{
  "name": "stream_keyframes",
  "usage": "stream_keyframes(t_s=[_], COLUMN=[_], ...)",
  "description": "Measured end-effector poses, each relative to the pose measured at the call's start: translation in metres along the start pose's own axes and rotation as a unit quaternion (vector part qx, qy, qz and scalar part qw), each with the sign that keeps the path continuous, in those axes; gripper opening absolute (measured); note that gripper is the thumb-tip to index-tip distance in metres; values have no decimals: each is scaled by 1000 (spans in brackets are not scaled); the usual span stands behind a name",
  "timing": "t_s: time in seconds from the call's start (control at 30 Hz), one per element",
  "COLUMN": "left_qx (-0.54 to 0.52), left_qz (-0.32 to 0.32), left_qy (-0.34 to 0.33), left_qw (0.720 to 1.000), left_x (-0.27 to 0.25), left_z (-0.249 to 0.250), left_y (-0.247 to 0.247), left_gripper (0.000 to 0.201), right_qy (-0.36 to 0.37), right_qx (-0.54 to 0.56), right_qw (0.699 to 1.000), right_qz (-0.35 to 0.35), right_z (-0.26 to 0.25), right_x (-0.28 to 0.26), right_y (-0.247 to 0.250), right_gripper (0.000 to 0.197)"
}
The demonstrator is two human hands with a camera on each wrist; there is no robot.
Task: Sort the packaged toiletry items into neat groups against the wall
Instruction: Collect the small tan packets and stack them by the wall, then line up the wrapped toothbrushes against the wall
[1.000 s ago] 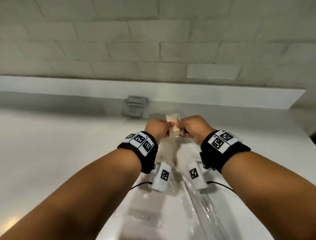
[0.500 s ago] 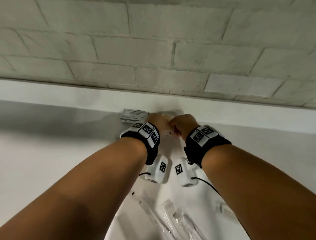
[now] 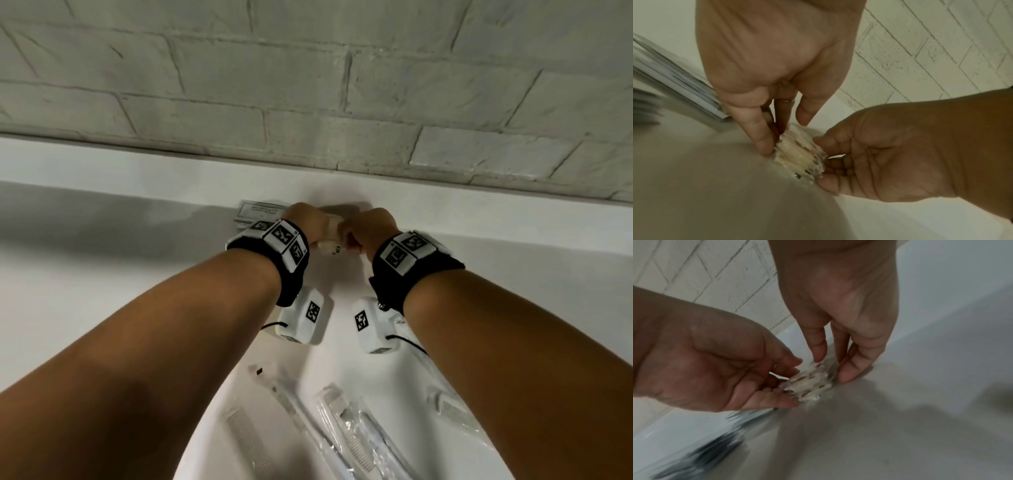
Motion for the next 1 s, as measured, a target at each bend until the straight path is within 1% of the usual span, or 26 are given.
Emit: stream_keyframes(t_s=[0.03, 0.1, 0.17, 0.2, 0.23, 0.27, 0.33, 0.37, 0.4, 0.43, 0.47, 0.53, 0.57, 0.6, 0.63, 0.67, 0.73, 0.83, 0.9, 0.97, 1.0], left_qx=[-15, -54, -108, -117, -107, -94, -52, -7, 51, 103, 128, 137, 148, 168, 197, 217, 235, 260, 288, 303, 307], left_qz=[15, 42, 62, 62, 72, 61, 7, -15, -33, -51, -75, -133, -152, -158, -151, -136, -126, -118, -97, -74, -66], left_qy=[-13, -19, -22, -40, -53, -62, -94, -123, -145, -163, -171, -184, -199, -216, -233, -248, -255, -247, -259, -307, -333], left_qw=[1000, 997, 992, 990, 990, 992, 994, 992, 988, 980, 974, 964, 957, 949, 940, 934, 929, 926, 917, 899, 889], left_x=[-4, -16, -41, -56, -71, -84, -118, -136, -153, -166, -178, -199, -210, -216, -224, -228, -237, -247, -255, -264, -268], left_z=[0, -1, 0, 4, 3, 4, 3, 4, 3, 1, -2, -8, -10, -11, -13, -14, -17, -22, -22, -15, -11], left_y=[4, 15, 29, 34, 35, 34, 21, 12, 0, -13, -28, -54, -67, -77, -85, -89, -94, -95, -93, -99, -104], left_gripper=[36, 32, 17, 10, 7, 7, 16, 22, 27, 30, 32, 37, 41, 44, 45, 45, 47, 49, 48, 42, 37], right_qy=[4, 20, 39, 51, 56, 58, 42, 34, 29, 16, 15, 41, 58, 79, 97, 112, 134, 165, 181, 188, 195], right_qx=[-4, -21, -45, -72, -118, -179, -319, -403, -463, -499, -511, -508, -513, -515, -520, -522, -541, -539, -524, -502, -481], right_qw=[1000, 999, 998, 996, 991, 982, 947, 914, 884, 862, 854, 855, 851, 848, 844, 842, 830, 826, 832, 844, 853], right_qz=[3, 17, 25, 24, 21, 16, -8, -40, -66, -86, -98, -95, -95, -94, -89, -78, -40, 0, 9, 34, 55], right_z=[-2, -6, -8, -7, -3, 1, 21, 35, 50, 64, 77, 92, 98, 103, 107, 109, 113, 114, 110, 102, 97], right_x=[-4, -19, -42, -54, -70, -84, -113, -125, -138, -149, -163, -183, -195, -202, -211, -217, -227, -233, -238, -246, -250], right_y=[4, 17, 36, 46, 56, 65, 78, 81, 82, 83, 84, 80, 76, 71, 66, 59, 49, 30, 19, 16, 18], right_gripper=[35, 31, 25, 27, 29, 29, 32, 33, 34, 37, 41, 47, 44, 36, 23, 17, 26, 37, 34, 27, 27])
Point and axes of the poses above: each hand's wrist, its own x-axis towards the middle knuckle, its own y-axis out of the back of the hand, z = x × y, the point moved 5 cm from there along x, towards the middle knuckle, and after that the axes turned 7 degrees about x, right-handed, at the moved point
